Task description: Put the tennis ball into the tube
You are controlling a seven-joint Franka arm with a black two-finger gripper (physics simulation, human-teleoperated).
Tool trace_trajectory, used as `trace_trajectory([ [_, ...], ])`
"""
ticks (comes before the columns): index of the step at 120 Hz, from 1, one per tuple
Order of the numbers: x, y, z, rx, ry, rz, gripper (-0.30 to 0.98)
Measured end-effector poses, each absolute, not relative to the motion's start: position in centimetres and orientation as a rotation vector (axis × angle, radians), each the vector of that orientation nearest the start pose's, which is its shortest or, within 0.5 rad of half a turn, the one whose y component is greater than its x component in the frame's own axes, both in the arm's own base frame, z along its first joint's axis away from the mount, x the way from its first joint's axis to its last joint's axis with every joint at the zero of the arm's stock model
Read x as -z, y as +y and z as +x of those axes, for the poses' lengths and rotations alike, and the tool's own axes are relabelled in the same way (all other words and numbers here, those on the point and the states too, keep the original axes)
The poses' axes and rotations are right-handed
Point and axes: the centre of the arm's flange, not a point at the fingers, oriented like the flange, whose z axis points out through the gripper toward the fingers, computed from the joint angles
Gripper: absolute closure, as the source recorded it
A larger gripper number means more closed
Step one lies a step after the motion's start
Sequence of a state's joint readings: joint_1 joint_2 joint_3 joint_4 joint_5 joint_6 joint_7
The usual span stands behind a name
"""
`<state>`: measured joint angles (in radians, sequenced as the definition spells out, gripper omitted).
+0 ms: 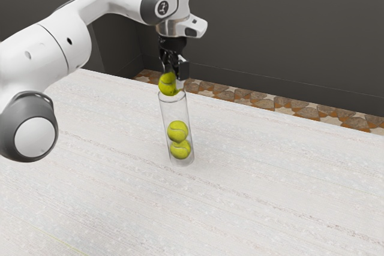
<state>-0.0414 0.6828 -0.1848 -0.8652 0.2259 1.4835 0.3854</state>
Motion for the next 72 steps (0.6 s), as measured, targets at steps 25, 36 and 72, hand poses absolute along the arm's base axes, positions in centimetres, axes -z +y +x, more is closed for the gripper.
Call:
trace_trajectory([
  [25, -54.3, -9.5, 69.6, -0.075, 0.893, -2.896, 0.06],
  [36, -57.2, -11.0, 66.3, -0.07, 0.946, -2.871, 0.04],
  [72, -58.4, -14.2, 61.2, -0.071, 1.064, -2.823, 0.01],
])
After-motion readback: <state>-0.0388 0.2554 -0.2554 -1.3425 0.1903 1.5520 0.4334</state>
